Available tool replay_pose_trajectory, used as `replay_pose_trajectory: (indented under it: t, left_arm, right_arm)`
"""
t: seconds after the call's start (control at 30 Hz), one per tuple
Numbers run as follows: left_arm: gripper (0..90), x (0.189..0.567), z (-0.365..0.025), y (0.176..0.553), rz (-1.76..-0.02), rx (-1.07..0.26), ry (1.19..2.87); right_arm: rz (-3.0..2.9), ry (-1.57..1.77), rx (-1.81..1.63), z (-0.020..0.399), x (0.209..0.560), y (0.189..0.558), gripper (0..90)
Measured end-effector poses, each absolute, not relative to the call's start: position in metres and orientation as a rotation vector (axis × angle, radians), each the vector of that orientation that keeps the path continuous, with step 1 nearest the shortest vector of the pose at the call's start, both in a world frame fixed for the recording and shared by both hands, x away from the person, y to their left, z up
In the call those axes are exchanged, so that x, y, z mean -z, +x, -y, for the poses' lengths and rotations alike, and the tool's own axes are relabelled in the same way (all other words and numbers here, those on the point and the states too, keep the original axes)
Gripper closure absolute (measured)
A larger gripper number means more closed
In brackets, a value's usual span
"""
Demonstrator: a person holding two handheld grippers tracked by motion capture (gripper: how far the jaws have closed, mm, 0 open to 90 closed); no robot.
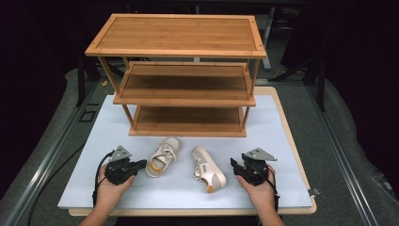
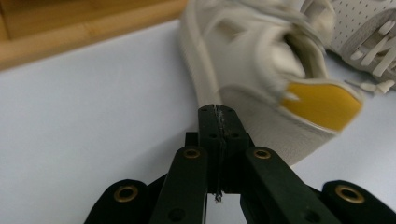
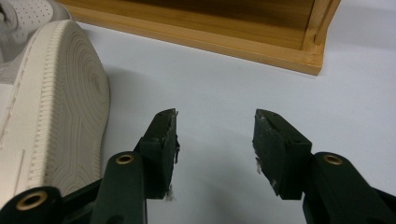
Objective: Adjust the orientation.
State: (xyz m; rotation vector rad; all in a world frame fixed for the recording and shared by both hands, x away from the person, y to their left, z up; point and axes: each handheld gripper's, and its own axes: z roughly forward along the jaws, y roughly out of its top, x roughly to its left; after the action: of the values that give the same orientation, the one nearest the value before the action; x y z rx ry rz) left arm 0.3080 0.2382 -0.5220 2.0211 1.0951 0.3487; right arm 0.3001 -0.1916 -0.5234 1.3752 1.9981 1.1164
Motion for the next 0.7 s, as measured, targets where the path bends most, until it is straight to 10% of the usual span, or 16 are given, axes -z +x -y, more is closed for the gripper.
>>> replay_pose_trajectory:
  t: [0.7]
  left_arm:
    - [49.5,0.505,-0.224,0.325,-1.114,-0.319,1.931]
  right_arm:
    - [-1.972,1.391,-1.163,0.192,0.52,0.298,53.9]
